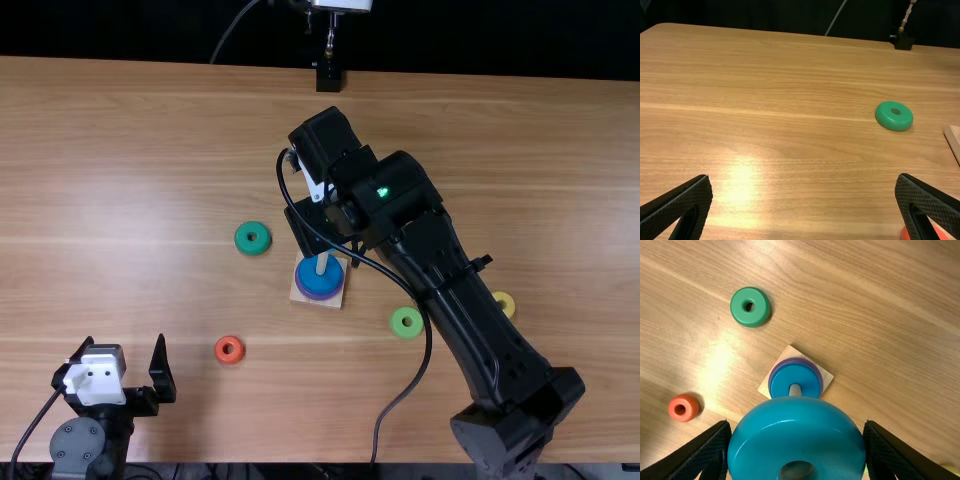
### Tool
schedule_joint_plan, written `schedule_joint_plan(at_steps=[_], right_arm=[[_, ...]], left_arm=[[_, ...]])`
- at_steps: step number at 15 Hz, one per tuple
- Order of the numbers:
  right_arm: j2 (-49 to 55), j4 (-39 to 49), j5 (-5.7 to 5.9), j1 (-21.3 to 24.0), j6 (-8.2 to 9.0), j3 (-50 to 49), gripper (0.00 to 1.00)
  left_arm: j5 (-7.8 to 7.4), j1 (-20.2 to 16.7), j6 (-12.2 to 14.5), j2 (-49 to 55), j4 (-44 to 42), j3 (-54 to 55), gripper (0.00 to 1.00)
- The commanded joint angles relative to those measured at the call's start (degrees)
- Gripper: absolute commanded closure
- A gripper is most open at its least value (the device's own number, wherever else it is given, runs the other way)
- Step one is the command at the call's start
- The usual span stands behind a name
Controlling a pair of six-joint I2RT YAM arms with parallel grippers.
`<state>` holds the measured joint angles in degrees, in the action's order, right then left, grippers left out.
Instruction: Build the Hanoi tower: stack the rings onto the peg from bottom to top in this color order: purple, dark blue, light blue, dark green, light green, yellow, orange.
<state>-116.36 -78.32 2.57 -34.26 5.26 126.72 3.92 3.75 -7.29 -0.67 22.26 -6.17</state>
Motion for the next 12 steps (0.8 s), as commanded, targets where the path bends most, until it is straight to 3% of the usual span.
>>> schedule_joint_plan(at_steps=[1,12], right_arm=[[-0.7,0.0,-0.04,-0.3,0.54,-1.1,1.00],[-3.2,0.1,0.07,-0.1,0.44,-2.3,1.00]], left_arm=[[-0.02,-0.3,0.9,0.7,4.3,6.2,0.00],[-0.02,-0.3,0.9,0.7,4.3,6.2,0.00]])
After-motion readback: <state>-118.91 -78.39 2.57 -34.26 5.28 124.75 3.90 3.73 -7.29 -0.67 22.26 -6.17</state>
